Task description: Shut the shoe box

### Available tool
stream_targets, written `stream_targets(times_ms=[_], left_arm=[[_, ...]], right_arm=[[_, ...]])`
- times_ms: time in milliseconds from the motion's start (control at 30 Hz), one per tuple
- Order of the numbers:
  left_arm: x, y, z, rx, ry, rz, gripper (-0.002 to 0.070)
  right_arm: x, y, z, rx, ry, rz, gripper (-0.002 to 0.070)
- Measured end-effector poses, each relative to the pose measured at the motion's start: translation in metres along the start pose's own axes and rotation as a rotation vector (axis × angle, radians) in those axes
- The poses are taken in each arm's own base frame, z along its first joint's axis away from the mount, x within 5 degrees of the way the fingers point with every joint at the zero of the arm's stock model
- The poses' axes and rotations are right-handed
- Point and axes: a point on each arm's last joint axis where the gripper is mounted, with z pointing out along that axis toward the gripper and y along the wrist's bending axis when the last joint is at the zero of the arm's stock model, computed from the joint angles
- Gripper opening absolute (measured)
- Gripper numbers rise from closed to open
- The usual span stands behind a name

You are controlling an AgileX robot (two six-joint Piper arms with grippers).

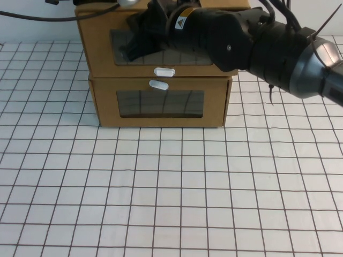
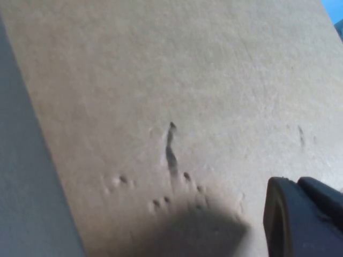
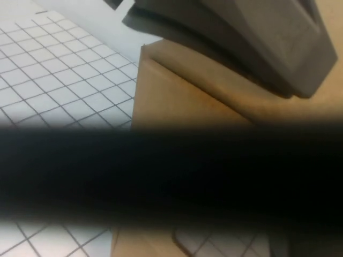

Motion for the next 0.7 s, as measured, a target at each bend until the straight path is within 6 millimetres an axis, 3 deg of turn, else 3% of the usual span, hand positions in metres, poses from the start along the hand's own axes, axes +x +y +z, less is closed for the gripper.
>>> stream_targets(times_ms=[133, 333, 533, 700], left_arm=[[-0.002, -0.013, -0.014, -0.001, -0.022, 0.061, -0.0005], [-0.002, -0.058, -0.066, -0.05, -0.106, 0.261, -0.0005], [0.019, -0.097, -0.117, -0.131, -0.14, 0.406, -0.0005], [0.056, -0.117, -0.145, -0.152, -0.115, 0.474, -0.0005]], right_arm=[[0.0, -0.002, -0.006, -0.015, 0.052, 0.001, -0.0013], [-0.017, -0.003, -0.04, -0.053, 0.156, -0.043, -0.0014], [-0.039, -0.014, -0.091, -0.02, 0.259, -0.162, -0.0013], [-0.058, -0.047, -0.15, 0.062, 0.236, -0.11, -0.0013]])
